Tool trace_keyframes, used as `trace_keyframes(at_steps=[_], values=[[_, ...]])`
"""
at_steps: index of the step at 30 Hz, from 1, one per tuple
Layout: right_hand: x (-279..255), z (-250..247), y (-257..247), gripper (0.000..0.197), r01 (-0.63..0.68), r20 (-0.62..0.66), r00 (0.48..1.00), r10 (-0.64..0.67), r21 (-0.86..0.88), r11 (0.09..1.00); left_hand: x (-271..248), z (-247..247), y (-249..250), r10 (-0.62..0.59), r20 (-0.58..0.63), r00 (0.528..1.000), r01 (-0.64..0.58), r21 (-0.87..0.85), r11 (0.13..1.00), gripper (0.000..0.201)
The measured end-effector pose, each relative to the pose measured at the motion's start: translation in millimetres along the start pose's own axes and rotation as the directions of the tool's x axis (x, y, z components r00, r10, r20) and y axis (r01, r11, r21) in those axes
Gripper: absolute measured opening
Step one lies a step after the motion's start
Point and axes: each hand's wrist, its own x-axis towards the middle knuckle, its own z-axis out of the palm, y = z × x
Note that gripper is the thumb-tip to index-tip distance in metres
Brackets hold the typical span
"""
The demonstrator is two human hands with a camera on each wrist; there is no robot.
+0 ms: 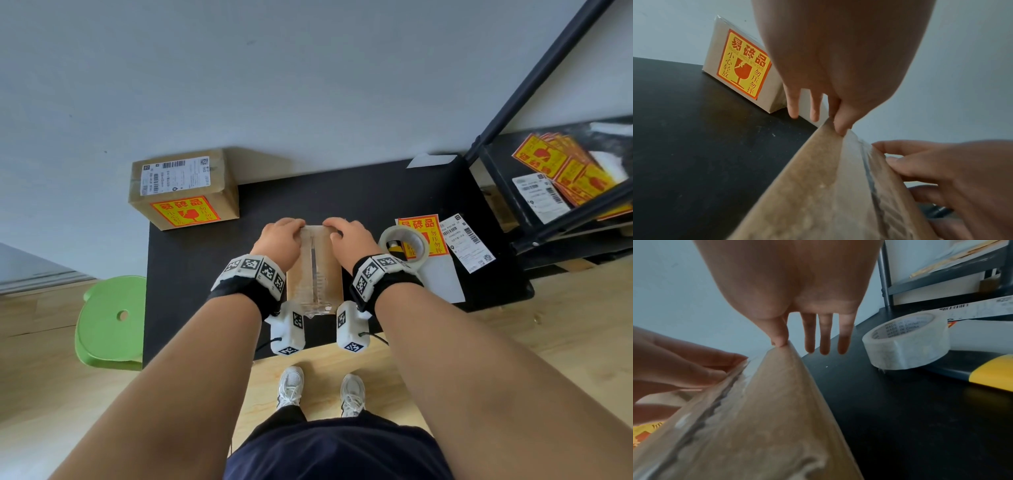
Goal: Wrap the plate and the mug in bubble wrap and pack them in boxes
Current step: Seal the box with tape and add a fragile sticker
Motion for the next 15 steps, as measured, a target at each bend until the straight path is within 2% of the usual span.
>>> trace_keyframes(at_steps=[4, 11, 15], values=[[2, -1, -4, 0.039, -0.070, 0.091, 0.994, 0.058, 0.142, 0.987, -2, 3, 5, -0.036, -0.030, 0.999, 0.031, -0.155, 0.987, 0.040], [7, -8, -3, 0.031, -0.081, 0.134, 0.990, 0.045, 0.276, 0.958, 7, -8, 0, -0.103, 0.069, 0.992, 0.119, -0.279, 0.953, 0.041], [10, -7, -2, 0.034, -0.128, 0.176, 0.982, 0.074, 0.320, 0.939, 10, -8, -5, -0.149, 0.078, 0.986, 0.168, -0.451, 0.876, 0.036]])
